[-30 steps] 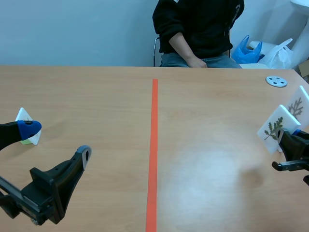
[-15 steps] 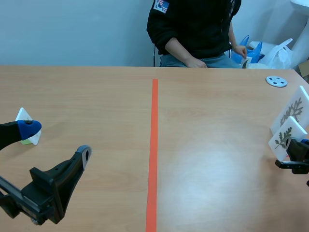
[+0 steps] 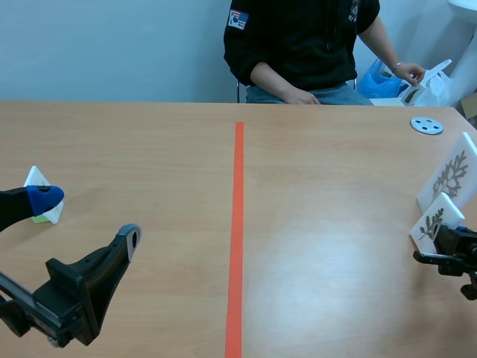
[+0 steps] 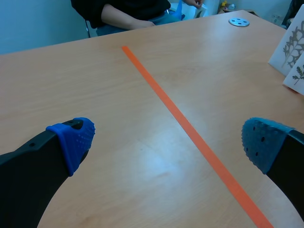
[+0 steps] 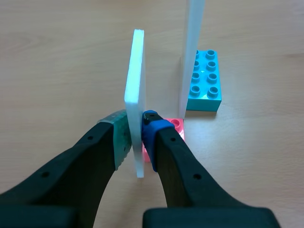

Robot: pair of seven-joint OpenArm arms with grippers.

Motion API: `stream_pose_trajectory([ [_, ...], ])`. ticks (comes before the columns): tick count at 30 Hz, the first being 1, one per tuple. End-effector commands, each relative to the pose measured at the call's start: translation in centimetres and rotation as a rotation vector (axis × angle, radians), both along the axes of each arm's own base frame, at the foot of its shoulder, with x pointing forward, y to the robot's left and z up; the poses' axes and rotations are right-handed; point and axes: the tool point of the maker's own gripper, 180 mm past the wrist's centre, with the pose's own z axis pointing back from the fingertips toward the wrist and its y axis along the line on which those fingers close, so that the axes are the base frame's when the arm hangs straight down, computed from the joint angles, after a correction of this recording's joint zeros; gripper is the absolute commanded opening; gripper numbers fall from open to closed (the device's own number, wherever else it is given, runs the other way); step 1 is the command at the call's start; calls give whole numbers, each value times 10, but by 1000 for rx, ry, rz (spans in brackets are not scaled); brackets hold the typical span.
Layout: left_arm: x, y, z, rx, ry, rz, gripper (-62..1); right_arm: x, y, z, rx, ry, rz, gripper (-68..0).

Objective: Sort the leaf by its shape. The table is split by an orange tape line. A compound leaf with several leaflets goes to the left side, a simple leaf with one blade goes to the right side. Return to the home posture when a red brick is placed on the table.

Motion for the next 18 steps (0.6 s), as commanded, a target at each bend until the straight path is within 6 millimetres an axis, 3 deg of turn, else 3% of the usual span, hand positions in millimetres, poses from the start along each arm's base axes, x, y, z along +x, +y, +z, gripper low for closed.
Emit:
stream_pose_trajectory([
  [1,2,0,8,-15,-29,1,14,10,-1,15,-3,-57,1,-571],
  [5,2,0,8,-15,-29,1,14,10,-1,18,-4,-75,0,-484],
  [10,2,0,8,-15,-29,1,14,12,-2,25,-6,-112,-4,-281],
  [18,2,0,8,-15,-29,1,14,17,1,47,-57,-210,21,-136],
])
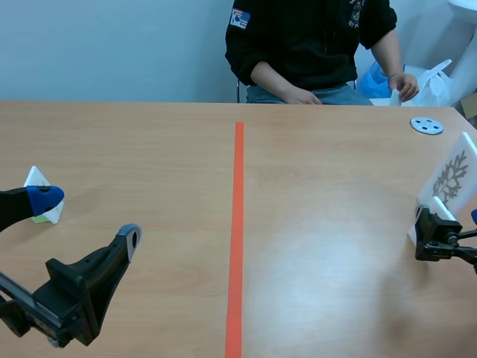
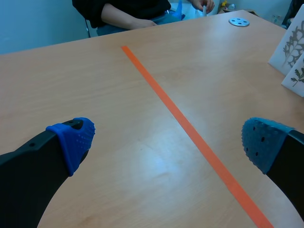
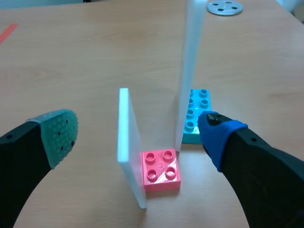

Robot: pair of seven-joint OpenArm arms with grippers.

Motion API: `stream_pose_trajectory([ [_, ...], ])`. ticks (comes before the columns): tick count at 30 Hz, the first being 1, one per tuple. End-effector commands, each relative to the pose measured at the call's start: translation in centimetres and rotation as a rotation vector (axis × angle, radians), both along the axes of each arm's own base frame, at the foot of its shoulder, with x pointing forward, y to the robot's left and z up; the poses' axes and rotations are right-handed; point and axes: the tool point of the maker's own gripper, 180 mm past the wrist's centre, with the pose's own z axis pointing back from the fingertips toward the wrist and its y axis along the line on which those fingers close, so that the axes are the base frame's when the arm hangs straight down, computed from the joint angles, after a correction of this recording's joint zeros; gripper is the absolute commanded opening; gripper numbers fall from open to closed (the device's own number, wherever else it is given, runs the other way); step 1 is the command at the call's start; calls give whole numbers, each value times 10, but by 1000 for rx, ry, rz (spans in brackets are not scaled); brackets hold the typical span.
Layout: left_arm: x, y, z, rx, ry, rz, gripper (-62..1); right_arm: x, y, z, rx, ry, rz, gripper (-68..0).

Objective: Sort the leaf by its shape. The table is split by an orange tape line. A compound leaf with several leaflets goes to the left side, a simple leaf with one blade goes to the right side. Return to the home posture when a red brick is placed on the table.

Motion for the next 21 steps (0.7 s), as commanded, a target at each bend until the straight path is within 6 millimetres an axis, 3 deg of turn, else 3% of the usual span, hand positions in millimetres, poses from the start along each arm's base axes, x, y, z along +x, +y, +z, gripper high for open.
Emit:
stream_pose_trajectory([
  [1,2,0,8,-15,-29,1,14,12,2,24,-17,-76,18,-123],
  [10,2,0,8,-15,-29,1,14,15,14,58,-69,-149,71,-67],
  [21,2,0,8,-15,-29,1,14,-15,22,114,-146,-205,119,-66],
])
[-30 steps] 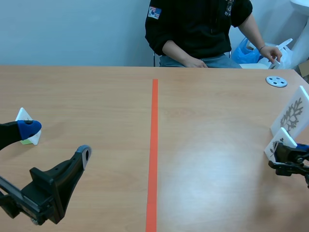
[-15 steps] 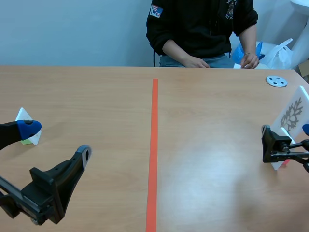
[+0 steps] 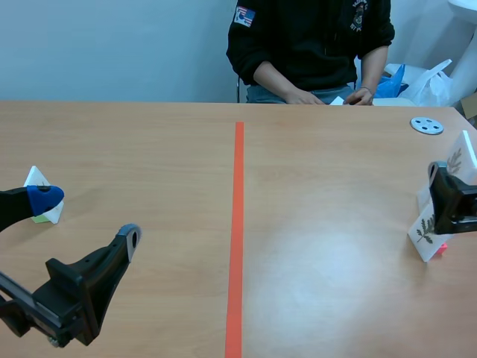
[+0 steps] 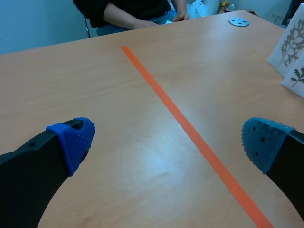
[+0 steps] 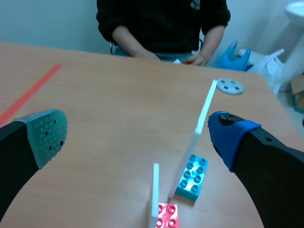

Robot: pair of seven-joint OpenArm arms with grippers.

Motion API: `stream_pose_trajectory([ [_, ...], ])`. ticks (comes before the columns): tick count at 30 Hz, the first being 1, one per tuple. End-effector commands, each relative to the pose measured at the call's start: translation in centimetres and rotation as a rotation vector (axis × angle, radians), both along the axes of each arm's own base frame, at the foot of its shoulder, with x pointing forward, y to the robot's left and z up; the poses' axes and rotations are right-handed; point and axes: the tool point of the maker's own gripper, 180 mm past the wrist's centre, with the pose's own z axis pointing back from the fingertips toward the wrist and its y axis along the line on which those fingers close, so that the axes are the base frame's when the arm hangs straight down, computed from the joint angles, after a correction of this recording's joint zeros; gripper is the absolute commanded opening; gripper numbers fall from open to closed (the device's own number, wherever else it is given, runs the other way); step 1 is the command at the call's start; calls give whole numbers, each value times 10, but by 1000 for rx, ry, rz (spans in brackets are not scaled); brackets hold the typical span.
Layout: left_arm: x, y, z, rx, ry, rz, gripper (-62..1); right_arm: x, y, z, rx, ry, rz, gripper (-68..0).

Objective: Sort the leaf by its shape. The table is split by an orange tape line. A compound leaf with several leaflets goes to the left side, a simple leaf with one blade goes to the right side. Return to the home posture when a red brick is placed on the table.

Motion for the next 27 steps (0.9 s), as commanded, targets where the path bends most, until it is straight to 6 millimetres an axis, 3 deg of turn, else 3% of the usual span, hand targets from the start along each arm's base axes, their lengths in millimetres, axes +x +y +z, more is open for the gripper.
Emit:
stream_pose_trajectory([
  [1,2,0,8,-15,-29,1,14,-2,1,17,-11,-31,17,-67],
  [7,2,0,8,-14,-28,0,14,-25,30,32,-55,8,142,-62],
  [9,2,0,8,-14,-28,0,14,-34,39,34,-65,22,188,-28],
  [16,2,0,7,-14,-28,0,14,-55,65,34,-79,87,299,-2],
  [27,2,0,7,-14,-28,0,14,-59,69,32,-80,105,319,4],
])
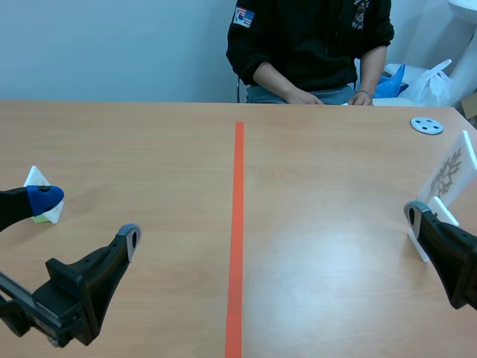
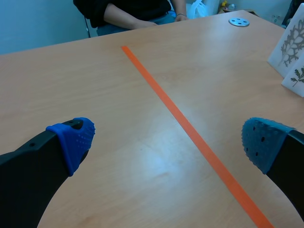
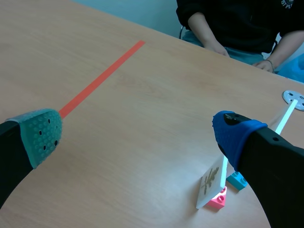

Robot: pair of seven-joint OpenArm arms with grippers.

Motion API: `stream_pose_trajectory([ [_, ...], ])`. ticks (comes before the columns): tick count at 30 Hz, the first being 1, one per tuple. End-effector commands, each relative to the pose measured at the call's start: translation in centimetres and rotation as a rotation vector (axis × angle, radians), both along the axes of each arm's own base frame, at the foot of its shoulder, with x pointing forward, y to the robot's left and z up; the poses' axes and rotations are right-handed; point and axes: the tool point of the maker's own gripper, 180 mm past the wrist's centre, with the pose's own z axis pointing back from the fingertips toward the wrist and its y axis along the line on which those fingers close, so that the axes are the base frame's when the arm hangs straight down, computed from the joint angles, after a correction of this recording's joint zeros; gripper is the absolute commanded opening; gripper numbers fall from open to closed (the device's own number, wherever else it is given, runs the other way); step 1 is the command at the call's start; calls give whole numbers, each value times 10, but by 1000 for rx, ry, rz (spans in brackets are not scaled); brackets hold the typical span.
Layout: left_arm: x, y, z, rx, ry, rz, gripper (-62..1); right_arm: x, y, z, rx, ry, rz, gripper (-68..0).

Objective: Sort the leaf by its shape. The table is split by an orange tape line. A compound leaf with several leaflets goes to the left side, a simple leaf with one blade goes to the right side. Return to the home posture when a red brick is placed on the table.

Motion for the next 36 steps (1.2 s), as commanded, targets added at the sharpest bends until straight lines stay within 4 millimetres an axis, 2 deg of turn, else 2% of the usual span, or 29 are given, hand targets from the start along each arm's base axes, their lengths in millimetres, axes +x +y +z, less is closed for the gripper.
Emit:
stream_pose_trajectory([
  [1,2,0,7,-14,-28,0,14,5,0,10,6,-35,7,4],
  [31,2,0,6,-11,-21,0,14,11,0,12,-1,-45,5,4],
  [36,2,0,6,-11,-21,0,14,13,6,12,11,-48,18,4],
])
